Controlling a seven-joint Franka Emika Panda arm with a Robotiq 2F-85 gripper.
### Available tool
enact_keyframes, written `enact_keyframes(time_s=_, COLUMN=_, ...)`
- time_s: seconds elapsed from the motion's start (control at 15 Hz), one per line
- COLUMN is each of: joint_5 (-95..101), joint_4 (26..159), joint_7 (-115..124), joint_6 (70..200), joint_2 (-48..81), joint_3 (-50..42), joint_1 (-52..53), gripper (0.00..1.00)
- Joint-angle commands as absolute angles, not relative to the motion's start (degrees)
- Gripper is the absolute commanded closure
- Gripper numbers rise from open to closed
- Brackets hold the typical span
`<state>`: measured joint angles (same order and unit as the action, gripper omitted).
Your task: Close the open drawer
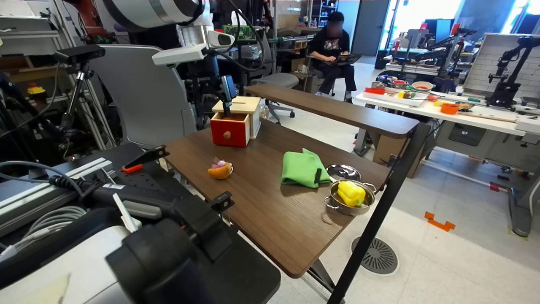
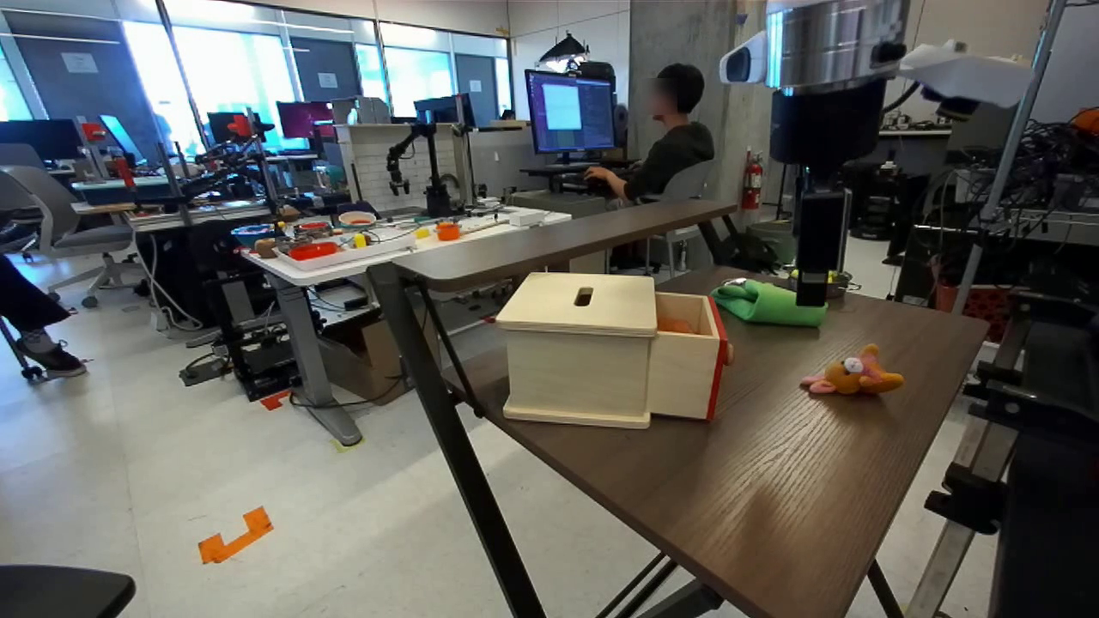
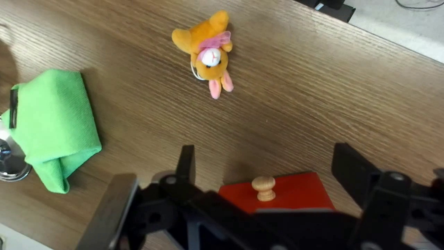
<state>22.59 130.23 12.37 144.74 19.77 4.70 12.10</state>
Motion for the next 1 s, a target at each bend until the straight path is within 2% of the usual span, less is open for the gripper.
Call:
enact_keyframes(time_s=0.0, joint_5=21.9, joint_4=130.91, joint_7=14.35, joint_6=148.05, joint_2=22.15, joint_3=3.03, joint_1=12.69, gripper=0.0)
enact_keyframes(time_s=0.4, joint_5=23.01, joint_4=128.51, joint_7=13.63, joint_6=152.96, joint_2=28.5, joint_3=-0.01, joint_1=13.38, gripper=0.0)
enact_keyframes(time_s=0.93, joint_5=28.7, joint_4=125.46, joint_7=15.02, joint_6=160.72, joint_2=32.86, joint_3=-6.17, joint_1=21.46, gripper=0.0)
